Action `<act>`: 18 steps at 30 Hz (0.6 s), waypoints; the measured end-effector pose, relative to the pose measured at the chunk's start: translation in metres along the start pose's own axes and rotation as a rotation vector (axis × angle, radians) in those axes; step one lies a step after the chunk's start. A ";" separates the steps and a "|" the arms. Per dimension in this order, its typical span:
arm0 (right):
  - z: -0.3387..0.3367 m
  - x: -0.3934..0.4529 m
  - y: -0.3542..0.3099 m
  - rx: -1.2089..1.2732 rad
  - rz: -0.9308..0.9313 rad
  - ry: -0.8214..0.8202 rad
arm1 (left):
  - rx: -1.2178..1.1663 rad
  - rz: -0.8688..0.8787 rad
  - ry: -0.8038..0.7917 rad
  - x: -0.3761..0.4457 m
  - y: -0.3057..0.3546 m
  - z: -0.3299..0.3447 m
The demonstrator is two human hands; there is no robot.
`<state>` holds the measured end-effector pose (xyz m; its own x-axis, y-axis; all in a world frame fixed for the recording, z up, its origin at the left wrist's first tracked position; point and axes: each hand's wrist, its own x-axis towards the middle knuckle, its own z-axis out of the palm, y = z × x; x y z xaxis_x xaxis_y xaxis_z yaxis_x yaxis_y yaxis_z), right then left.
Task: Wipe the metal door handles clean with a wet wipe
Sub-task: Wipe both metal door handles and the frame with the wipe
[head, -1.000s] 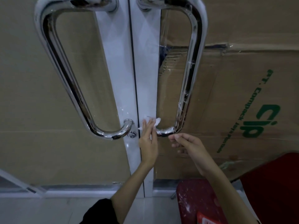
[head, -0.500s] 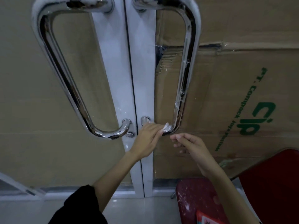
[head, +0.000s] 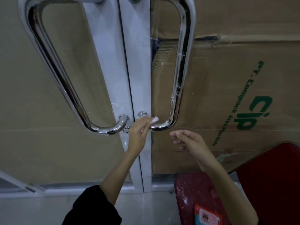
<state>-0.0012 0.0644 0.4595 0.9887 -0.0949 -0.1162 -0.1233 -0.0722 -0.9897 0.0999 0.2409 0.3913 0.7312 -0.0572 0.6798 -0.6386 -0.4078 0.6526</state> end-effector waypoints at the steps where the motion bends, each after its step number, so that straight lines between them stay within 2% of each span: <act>1: 0.002 0.000 0.000 0.001 -0.003 -0.003 | -0.009 -0.033 0.026 -0.003 0.005 0.000; 3: 0.005 0.001 0.000 -0.006 -0.009 -0.012 | 0.022 0.010 0.025 -0.016 0.013 0.005; 6: 0.009 0.002 -0.001 -0.019 -0.011 -0.027 | 0.107 0.099 -0.094 -0.037 0.002 0.004; 7: 0.008 0.002 -0.001 -0.021 -0.012 -0.028 | 0.117 0.046 -0.070 -0.041 -0.007 0.000; 10: 0.002 0.002 -0.001 -0.008 -0.017 -0.008 | 0.068 -0.251 0.175 -0.047 -0.028 -0.021; 11: -0.001 0.002 0.000 -0.006 -0.019 0.001 | 0.051 -0.284 0.214 -0.045 -0.027 -0.025; 15: -0.002 0.004 0.003 0.005 0.001 0.013 | 0.010 -0.122 0.208 -0.033 0.004 -0.018; 18: 0.004 0.005 0.005 -0.016 0.020 -0.020 | -0.089 -0.171 0.273 -0.014 0.014 -0.002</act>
<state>0.0032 0.0675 0.4537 0.9875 -0.0767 -0.1377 -0.1442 -0.0865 -0.9858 0.0802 0.2379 0.3913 0.7458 0.2565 0.6148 -0.5395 -0.3088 0.7833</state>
